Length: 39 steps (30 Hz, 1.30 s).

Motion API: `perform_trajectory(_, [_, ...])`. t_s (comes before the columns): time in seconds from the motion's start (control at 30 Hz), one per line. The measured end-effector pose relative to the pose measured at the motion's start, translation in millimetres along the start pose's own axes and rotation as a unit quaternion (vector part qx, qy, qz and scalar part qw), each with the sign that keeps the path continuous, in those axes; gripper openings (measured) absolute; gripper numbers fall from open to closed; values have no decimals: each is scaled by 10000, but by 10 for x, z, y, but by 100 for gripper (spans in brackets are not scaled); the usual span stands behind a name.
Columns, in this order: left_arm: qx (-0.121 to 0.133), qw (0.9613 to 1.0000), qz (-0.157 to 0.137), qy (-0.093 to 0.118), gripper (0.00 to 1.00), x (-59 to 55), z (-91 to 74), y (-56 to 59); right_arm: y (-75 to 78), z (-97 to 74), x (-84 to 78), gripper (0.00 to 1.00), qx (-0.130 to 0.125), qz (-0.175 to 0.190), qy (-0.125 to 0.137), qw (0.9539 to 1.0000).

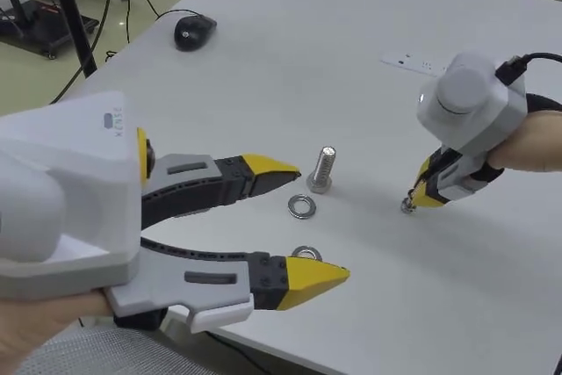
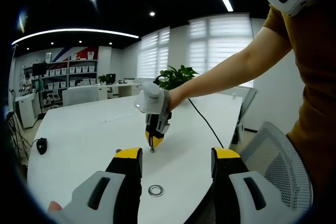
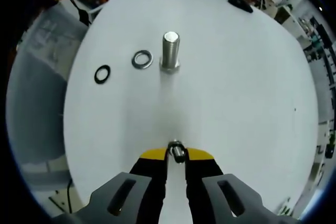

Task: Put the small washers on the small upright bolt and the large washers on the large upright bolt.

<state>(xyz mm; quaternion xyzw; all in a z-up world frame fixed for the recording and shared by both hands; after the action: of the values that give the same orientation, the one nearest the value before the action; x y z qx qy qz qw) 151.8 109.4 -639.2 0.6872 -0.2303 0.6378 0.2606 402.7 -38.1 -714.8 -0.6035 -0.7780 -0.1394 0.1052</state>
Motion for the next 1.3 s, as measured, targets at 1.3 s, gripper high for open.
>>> perform_trajectory(1.3, [11, 9998, 180, -18, 52, 72, -107, 139, -508, -268, -116, 19, -66, 182, 353, 9992])
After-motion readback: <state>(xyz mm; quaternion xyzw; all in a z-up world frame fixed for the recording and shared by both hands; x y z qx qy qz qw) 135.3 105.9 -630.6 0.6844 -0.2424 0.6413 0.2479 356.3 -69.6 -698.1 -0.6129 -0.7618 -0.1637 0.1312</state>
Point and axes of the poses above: the centre of the closed fingertips' face, and the gripper's own axes: z roughly forward along the fingers, y roughly to its right, x roughly out of its top, the point moved 9 cm from there along -z, roughly backward along the fingers, and after that the axes turned 8 degrees about y, right-handed, at the moved point
